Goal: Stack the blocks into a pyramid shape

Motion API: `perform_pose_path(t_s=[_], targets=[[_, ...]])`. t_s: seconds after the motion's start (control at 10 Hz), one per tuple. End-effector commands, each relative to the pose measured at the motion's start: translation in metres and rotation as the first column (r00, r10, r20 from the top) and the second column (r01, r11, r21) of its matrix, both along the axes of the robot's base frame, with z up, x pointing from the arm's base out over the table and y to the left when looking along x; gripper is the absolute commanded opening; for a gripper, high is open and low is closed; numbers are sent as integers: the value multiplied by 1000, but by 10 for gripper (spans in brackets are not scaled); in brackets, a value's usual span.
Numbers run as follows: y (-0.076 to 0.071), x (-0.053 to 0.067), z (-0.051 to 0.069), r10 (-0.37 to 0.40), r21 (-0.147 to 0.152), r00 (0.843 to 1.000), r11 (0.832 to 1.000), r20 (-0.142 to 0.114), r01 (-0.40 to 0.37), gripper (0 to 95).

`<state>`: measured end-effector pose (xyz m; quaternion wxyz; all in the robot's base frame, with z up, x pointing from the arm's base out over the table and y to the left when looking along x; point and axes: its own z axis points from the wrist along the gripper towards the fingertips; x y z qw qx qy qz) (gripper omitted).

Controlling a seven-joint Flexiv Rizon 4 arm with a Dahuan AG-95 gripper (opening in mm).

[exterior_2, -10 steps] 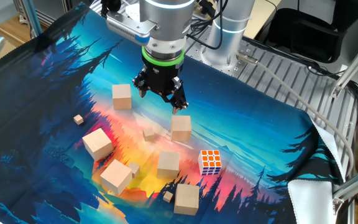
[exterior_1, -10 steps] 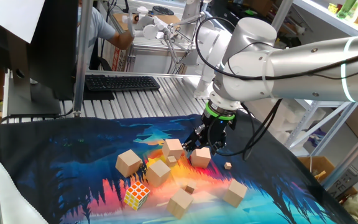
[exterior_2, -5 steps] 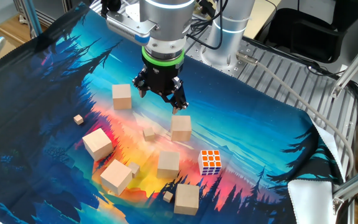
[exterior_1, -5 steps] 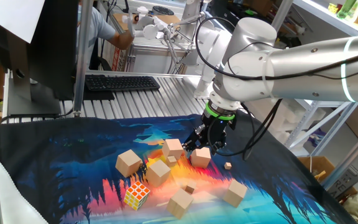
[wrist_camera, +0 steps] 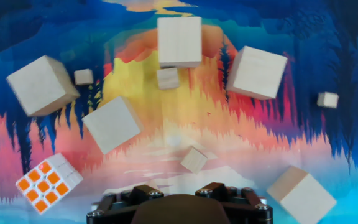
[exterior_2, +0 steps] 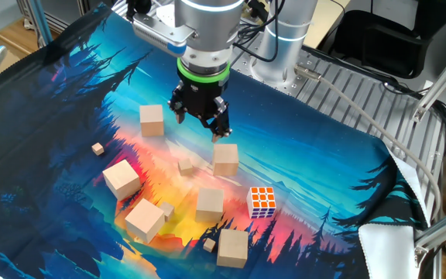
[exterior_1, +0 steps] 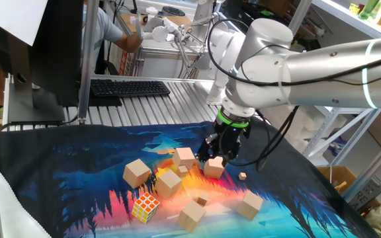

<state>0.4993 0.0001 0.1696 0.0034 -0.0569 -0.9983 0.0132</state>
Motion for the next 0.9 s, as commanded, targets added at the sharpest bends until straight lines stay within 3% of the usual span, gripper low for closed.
perform_pose_path(t_s=[0.1,0.6,0.7,0.9], targets=[[0,1,0,-223,-54,975,974,-11,222,0],[0,1,0,-208,-52,978,977,-6,208,0],[0,1,0,-209,-49,978,977,5,209,190],[0,6,1,-247,-46,969,968,18,247,190]])
